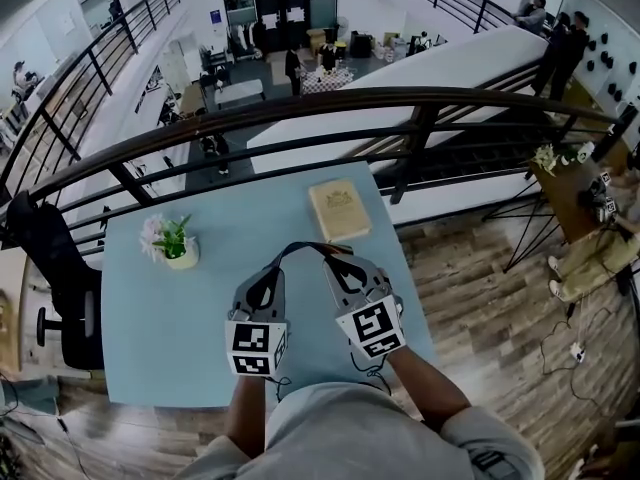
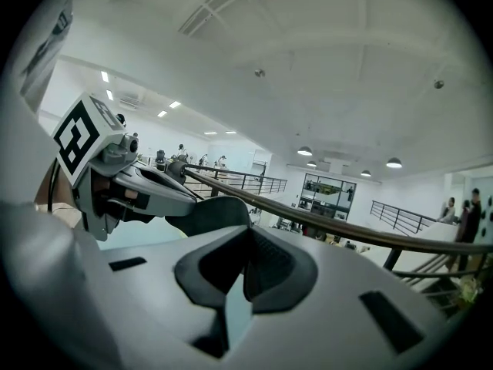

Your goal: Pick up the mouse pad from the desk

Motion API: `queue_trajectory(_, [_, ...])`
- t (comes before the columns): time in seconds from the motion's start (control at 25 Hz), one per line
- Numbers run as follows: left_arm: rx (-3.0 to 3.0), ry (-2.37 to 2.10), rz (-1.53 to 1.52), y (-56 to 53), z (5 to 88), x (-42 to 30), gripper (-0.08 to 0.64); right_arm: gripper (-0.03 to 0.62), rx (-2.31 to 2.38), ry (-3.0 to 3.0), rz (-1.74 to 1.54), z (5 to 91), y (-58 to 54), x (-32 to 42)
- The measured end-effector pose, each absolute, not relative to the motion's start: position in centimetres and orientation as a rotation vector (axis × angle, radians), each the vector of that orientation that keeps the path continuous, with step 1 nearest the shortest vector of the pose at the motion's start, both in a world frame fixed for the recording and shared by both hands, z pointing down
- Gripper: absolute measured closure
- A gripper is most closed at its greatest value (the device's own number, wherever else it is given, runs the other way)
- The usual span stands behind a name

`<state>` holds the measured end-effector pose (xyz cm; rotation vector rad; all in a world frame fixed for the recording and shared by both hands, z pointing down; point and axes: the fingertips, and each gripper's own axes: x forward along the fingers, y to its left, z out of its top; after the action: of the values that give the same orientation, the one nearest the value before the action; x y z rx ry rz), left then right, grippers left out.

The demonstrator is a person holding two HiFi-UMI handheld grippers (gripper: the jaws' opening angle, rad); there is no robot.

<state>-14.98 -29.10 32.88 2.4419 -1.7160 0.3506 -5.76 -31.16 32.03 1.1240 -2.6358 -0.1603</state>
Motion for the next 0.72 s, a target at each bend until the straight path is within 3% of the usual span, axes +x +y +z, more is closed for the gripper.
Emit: queue_trajectory(0.72, [2.441, -1.710, 0.264, -28.0, 32.2, -13.9, 0.537, 0.577, 1.163, -2.690, -0.116, 31.4, -30.2, -4.9])
